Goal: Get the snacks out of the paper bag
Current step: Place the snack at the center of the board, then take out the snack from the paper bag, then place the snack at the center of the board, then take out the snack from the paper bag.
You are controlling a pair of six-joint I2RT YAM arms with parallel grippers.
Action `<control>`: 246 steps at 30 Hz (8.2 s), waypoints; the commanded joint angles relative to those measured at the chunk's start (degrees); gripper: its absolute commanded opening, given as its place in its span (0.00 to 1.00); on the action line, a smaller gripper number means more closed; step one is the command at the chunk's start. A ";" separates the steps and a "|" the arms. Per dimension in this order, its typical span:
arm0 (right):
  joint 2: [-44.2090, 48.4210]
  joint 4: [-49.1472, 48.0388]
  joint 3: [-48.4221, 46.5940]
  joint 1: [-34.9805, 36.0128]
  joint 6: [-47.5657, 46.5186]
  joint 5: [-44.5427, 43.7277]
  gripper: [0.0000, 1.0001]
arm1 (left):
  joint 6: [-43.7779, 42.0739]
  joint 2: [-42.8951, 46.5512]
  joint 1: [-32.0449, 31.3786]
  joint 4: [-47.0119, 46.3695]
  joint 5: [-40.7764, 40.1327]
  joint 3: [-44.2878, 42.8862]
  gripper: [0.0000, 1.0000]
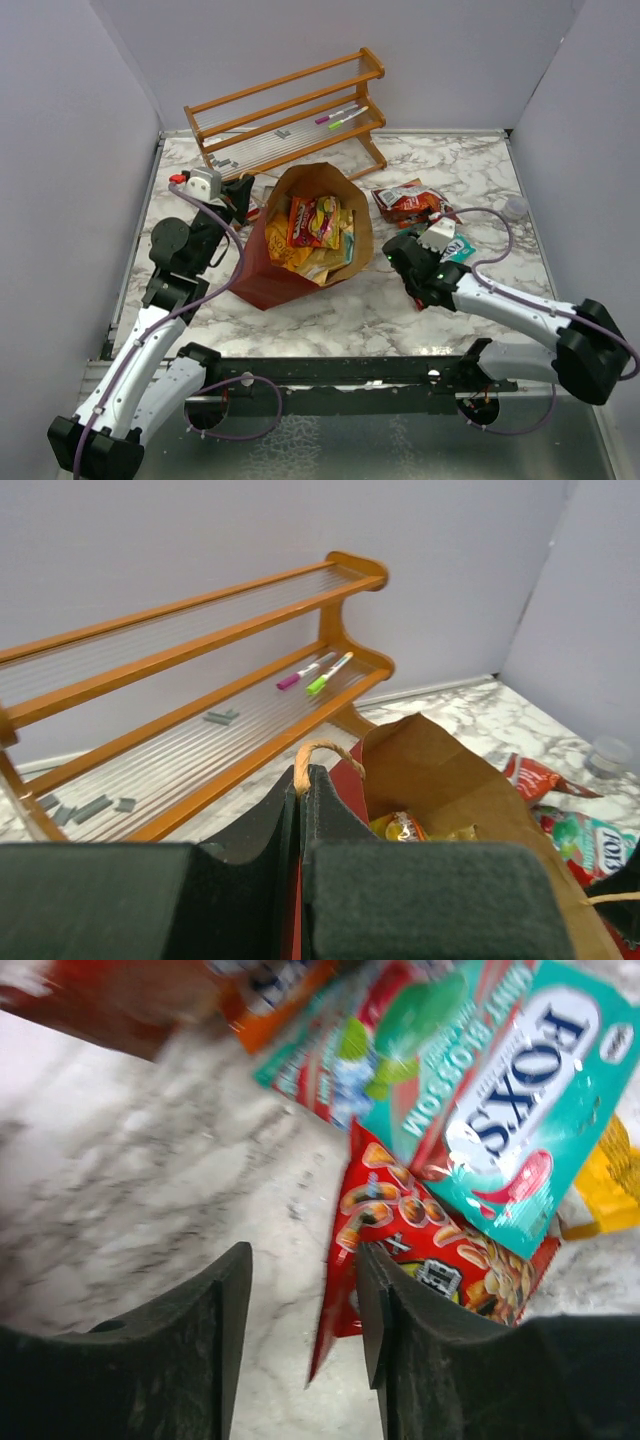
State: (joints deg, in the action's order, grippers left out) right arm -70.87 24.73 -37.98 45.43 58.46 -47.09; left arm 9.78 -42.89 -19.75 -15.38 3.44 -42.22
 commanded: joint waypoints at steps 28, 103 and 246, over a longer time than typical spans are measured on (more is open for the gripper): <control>-8.49 -20.57 -17.06 0.27 -16.36 39.89 0.60 | 12.72 -3.18 -2.87 6.59 1.88 -1.71 0.00; -2.32 -31.37 -16.61 0.89 -11.44 37.41 0.01 | 1.20 2.32 -9.78 3.27 -8.67 4.60 0.00; -20.52 -25.34 -19.07 -2.73 -26.46 33.48 0.56 | 0.33 -0.26 -9.08 1.48 1.74 4.06 0.00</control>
State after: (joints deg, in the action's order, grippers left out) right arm -89.36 4.10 -57.95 42.11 30.39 -15.53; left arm 9.76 -44.12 -28.99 -14.44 6.42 -37.65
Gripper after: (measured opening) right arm 0.560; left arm 0.019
